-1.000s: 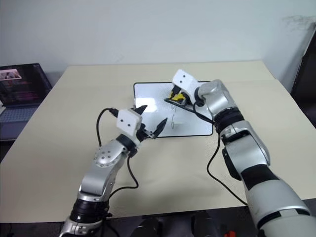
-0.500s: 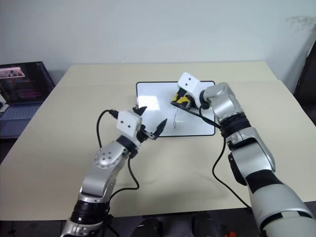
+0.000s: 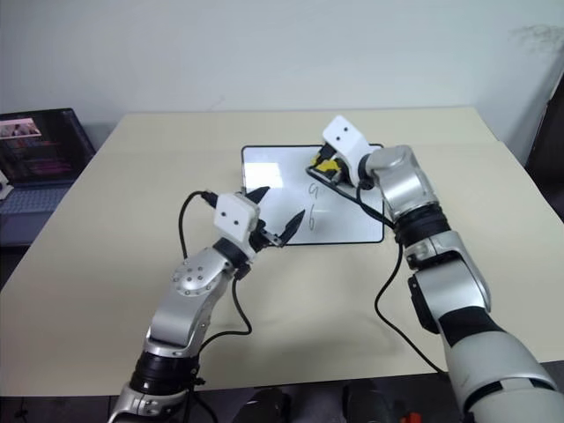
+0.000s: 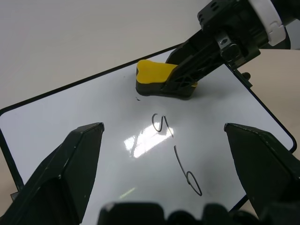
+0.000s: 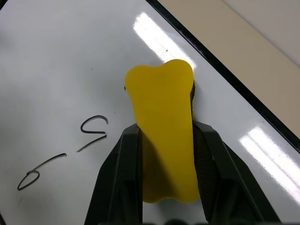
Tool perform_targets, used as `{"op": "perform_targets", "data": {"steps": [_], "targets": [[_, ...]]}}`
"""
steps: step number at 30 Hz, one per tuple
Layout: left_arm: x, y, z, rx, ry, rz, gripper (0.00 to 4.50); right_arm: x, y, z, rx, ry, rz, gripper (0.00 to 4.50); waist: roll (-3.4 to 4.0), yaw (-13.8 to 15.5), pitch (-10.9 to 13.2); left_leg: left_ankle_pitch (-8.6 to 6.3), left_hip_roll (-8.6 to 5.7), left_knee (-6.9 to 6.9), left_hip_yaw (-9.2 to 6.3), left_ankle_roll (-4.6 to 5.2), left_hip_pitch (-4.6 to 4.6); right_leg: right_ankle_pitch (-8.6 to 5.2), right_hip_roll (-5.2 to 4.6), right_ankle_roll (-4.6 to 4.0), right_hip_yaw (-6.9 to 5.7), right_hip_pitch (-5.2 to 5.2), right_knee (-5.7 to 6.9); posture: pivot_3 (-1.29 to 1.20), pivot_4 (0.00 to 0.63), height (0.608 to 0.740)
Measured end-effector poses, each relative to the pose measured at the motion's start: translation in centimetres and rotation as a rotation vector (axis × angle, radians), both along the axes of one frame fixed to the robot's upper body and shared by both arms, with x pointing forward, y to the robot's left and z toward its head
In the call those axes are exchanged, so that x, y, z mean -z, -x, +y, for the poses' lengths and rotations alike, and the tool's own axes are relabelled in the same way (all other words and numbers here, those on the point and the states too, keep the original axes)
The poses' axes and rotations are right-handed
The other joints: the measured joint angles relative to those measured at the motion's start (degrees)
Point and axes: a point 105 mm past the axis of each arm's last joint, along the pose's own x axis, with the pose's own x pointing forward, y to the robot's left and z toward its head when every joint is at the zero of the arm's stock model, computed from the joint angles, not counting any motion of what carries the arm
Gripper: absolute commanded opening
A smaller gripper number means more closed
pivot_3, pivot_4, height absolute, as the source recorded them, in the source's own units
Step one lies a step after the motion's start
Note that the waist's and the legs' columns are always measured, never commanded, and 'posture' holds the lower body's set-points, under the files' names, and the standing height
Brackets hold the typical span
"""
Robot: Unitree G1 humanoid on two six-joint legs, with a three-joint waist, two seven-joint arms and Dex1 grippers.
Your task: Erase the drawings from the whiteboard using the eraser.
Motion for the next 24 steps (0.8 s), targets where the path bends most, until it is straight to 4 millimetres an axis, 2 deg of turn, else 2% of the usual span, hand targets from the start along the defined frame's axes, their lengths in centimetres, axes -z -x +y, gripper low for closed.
{"op": "perform_targets", "data": {"steps": [7,15,24], "targets": [[0.1,0.0,0.0,-0.002,-0.001,0.002,4.50,-0.3,-0.8,1.3,-0.012,0.031,-0.047,1.14,0.00,-0.1,0.0,0.00,0.00,0.01,0.03,0.01,0.03,0.00,0.01,0.00,0.02,0.00,0.03,0.00,0.150,0.740],[0.5,0.2,0.3,-0.020,0.002,0.012,4.50,0.4,-0.7,2.4,-0.070,0.080,-0.052,1.14,0.01,-0.6,0.0,-0.01,0.00,0.02,0.03,0.02,0.15,0.00,0.02,0.00,0.02,0.09,0.13,0.00,0.150,0.740],[0.6,0.3,0.6,-0.034,0.004,0.014,4.50,1.6,-0.1,2.1,-0.114,0.115,-0.029,1.14,0.00,-0.6,0.0,0.00,-0.02,0.08,-0.03,0.02,0.20,0.01,0.02,0.00,-0.04,0.21,0.16,0.00,0.150,0.740]]}}
